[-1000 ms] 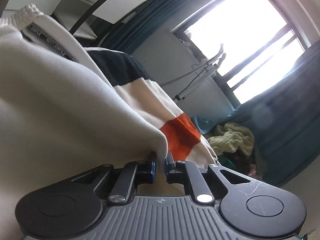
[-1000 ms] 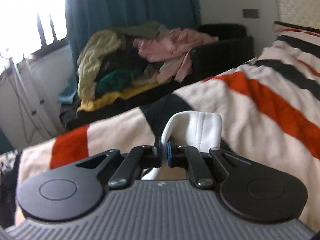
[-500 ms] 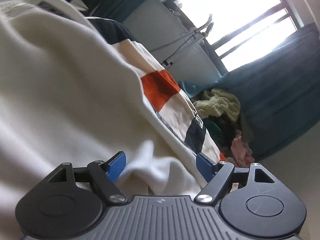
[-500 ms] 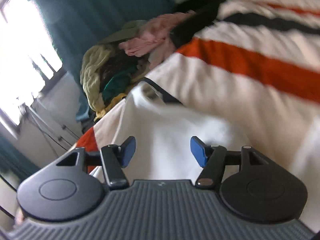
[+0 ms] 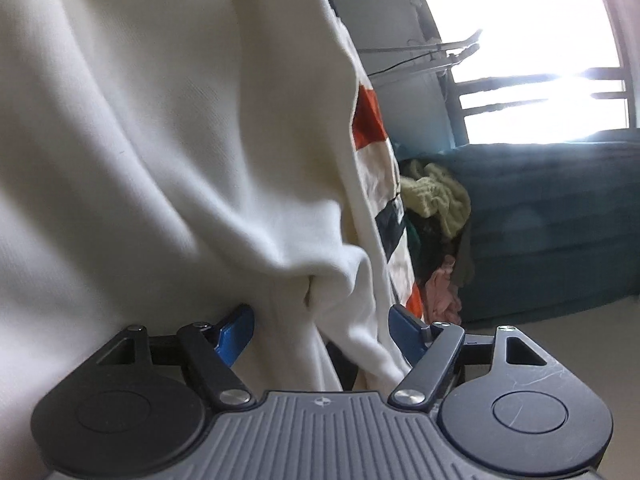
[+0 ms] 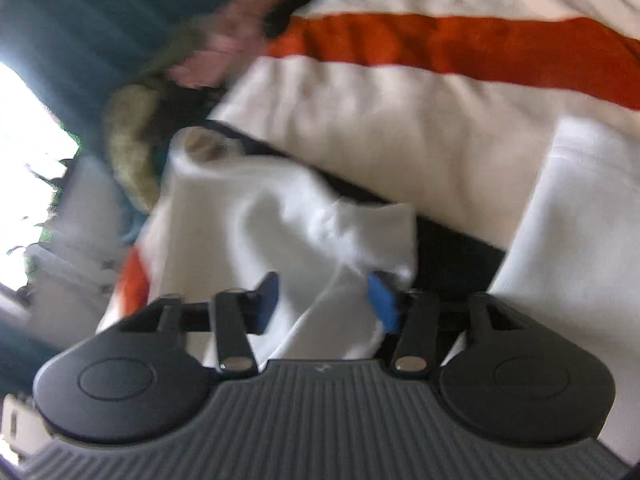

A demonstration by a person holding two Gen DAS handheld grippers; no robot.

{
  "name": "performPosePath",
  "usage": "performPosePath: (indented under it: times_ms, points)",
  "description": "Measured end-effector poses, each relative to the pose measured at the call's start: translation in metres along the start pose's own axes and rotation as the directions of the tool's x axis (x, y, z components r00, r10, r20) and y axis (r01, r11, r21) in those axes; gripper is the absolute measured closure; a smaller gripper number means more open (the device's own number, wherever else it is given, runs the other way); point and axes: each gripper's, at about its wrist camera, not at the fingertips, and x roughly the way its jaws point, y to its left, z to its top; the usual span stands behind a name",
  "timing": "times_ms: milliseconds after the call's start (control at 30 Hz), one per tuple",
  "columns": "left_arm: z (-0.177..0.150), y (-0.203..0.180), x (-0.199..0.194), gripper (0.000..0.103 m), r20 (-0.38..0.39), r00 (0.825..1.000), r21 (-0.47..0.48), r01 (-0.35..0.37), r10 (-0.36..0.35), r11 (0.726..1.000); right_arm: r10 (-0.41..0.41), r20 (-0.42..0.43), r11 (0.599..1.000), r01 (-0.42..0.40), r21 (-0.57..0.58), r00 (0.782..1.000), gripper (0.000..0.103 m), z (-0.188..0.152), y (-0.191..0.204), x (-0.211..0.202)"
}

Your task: Fold clothes

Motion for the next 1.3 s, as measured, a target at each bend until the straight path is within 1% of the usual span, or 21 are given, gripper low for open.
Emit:
performPosePath:
  times_ms: [67,133,200,267,333,400,467,500,533,567,600,633,667,700,767,833,900,1000,1067,1167,1300]
  points:
    - [0.000,-0.001,0.007,0.029,0.014,1.000,0.023,0.003,-0.004,1.000,-0.007,-0.002,0.999,0.008,0.052,1.000,0.058,0.000,0.000,-0.008]
    - [-0.001,-0.003,0.013,0.033,0.029,1.000,0.048,-0.002,0.001,0.999,-0.006,-0.003,0.999,0.006,0.043,1.000,0.057,-0.005,-0.004,-0.019]
    - [-0.002,-0.003,0.018,0.034,0.031,1.000,0.057,-0.007,0.005,0.998,0.001,-0.026,0.999,0.001,0.051,1.000,0.055,-0.012,-0.016,-0.026]
    - [-0.002,-0.002,0.017,0.034,0.030,1.000,0.061,-0.005,0.004,0.998,0.043,-0.047,0.994,-0.038,0.102,0.998,0.056,-0.016,-0.034,-0.027]
    - [-0.002,0.000,0.015,0.034,0.025,1.000,0.062,0.002,-0.003,0.998,0.081,-0.026,0.987,-0.076,0.142,0.996,0.055,-0.016,-0.041,-0.025]
    - [-0.002,0.001,0.012,0.037,0.020,1.000,0.064,0.005,-0.006,0.998,0.102,-0.009,0.984,-0.100,0.149,0.995,0.053,-0.015,-0.037,-0.017]
    - [-0.001,0.001,0.013,0.039,0.018,1.000,0.067,0.000,-0.001,0.998,0.093,-0.007,0.992,-0.092,0.087,0.996,0.056,-0.008,-0.018,-0.005]
    - [-0.001,0.002,0.012,0.039,0.017,1.000,0.069,0.000,-0.001,0.998,0.072,0.001,0.996,-0.072,0.044,0.997,0.070,-0.004,-0.007,-0.002]
    - [-0.001,0.001,0.010,0.039,0.017,1.000,0.074,-0.002,0.000,0.997,0.030,0.024,1.000,-0.029,-0.009,0.999,0.096,0.000,0.009,-0.002]
    - [-0.002,0.000,0.010,0.039,0.017,1.000,0.083,-0.003,0.002,0.997,0.001,0.049,0.998,0.002,-0.060,0.999,0.096,0.005,0.026,-0.004]
    - [-0.002,-0.001,0.009,0.039,0.017,1.000,0.094,-0.004,0.002,0.996,0.007,0.077,0.994,0.001,-0.105,0.997,0.096,0.011,0.047,-0.010]
    - [-0.002,-0.002,0.007,0.039,0.016,1.000,0.105,-0.004,0.003,0.994,0.030,0.113,0.989,-0.013,-0.145,0.993,0.096,0.019,0.069,-0.019]
    - [-0.003,-0.003,0.006,0.039,0.016,1.000,0.117,-0.005,0.003,0.993,0.097,0.170,0.983,-0.068,-0.169,0.981,0.096,0.028,0.090,-0.036]
    - [-0.003,-0.003,0.004,0.039,0.015,1.000,0.116,0.000,-0.002,0.993,0.161,0.223,0.973,-0.117,-0.200,0.961,0.096,0.036,0.109,-0.052]
    - [-0.001,-0.002,0.004,0.039,0.010,1.000,0.109,0.013,-0.014,0.994,0.258,0.307,0.945,-0.174,-0.276,0.916,0.096,0.048,0.132,-0.079]
    - [0.001,-0.001,0.006,0.039,0.005,1.000,0.096,0.021,-0.022,0.995,0.261,0.325,0.938,-0.159,-0.309,0.909,0.096,0.053,0.130,-0.086]
    - [0.002,0.000,0.006,0.039,0.002,1.000,0.094,0.025,-0.025,0.995,0.200,0.309,0.948,-0.104,-0.301,0.930,0.096,0.052,0.105,-0.077]
    - [0.002,-0.002,0.007,0.039,-0.003,1.000,0.114,0.018,-0.018,0.993,0.100,0.256,0.966,-0.033,-0.255,0.961,0.096,0.046,0.052,-0.052]
    - [0.002,-0.004,0.008,0.039,-0.004,1.000,0.140,0.011,-0.011,0.990,0.032,0.215,0.972,0.020,-0.235,0.976,0.096,0.037,0.017,-0.035]
    - [-0.001,-0.008,0.011,0.039,-0.004,1.000,0.171,-0.002,0.003,0.985,0.000,0.174,0.979,0.035,-0.200,0.985,0.096,0.025,-0.022,-0.022]
    - [-0.005,-0.016,0.013,0.039,0.003,1.000,0.220,-0.025,0.025,0.975,0.051,0.229,0.964,0.011,-0.265,0.972,0.096,0.035,0.001,-0.035]
